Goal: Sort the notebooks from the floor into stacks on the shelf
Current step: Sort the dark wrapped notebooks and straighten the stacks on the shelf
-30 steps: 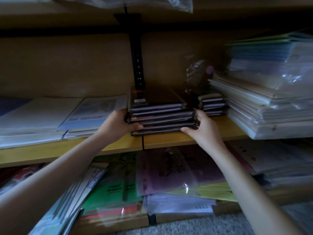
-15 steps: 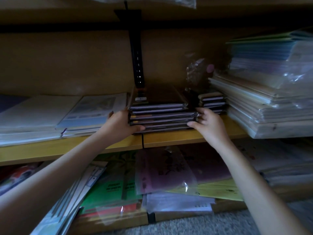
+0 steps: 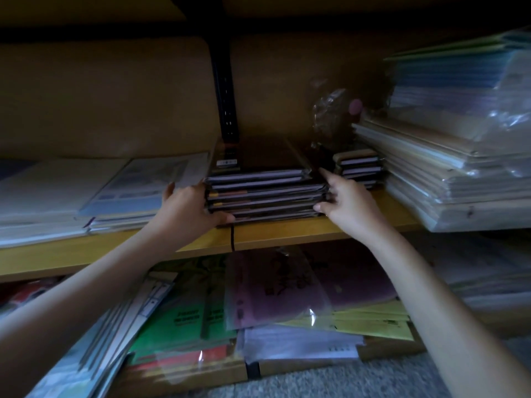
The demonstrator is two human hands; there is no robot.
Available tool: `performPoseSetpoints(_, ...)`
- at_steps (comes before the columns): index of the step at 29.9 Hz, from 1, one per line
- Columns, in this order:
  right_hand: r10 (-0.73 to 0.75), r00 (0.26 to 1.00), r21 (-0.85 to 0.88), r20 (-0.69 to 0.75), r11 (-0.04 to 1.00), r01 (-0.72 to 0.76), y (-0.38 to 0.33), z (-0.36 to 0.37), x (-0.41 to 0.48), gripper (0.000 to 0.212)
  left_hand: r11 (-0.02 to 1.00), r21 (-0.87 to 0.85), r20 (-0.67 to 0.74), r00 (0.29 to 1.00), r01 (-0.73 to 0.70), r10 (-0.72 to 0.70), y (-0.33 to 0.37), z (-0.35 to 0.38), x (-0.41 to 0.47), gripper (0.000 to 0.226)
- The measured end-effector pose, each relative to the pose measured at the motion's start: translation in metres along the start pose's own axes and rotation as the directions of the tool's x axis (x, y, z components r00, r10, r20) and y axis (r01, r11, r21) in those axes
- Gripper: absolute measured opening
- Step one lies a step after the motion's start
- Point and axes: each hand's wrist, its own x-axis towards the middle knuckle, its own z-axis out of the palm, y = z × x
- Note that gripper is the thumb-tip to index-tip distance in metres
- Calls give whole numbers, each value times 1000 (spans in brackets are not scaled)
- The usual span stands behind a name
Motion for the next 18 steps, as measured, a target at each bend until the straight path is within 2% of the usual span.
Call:
performPoseSetpoints(3,-19,990,157,139,988,-3,0,-6,-4,67,986,-164,84,996,34,-20,3,-7,-3,44)
performPoseSetpoints(5,-30,998,148,62,989,20,-1,-5,-4,54,963,-254,93,994,87,-65,3,-11,-3,40)
performPoseSetpoints(8,-63,997,-17,-43,998,62,-2,-1,-4,46,986,-149,30,997,70,-66,5,-8,0,35)
performPoseSetpoints(13,-24,999,-38,-43,999,22,-5,-1,-4,47,991,-82,30,994,109,-107,8,-9,0,34)
performPoseSetpoints(15,-53,995,-128,-85,991,42,-15,-3,-11,54,974,-193,64,992,118,-108,9,-14,-2,45)
performPoseSetpoints(18,-278,934,-256,-225,942,219,-41,-1,-19,59,941,-329,6,997,75,-78,16,-19,-5,74)
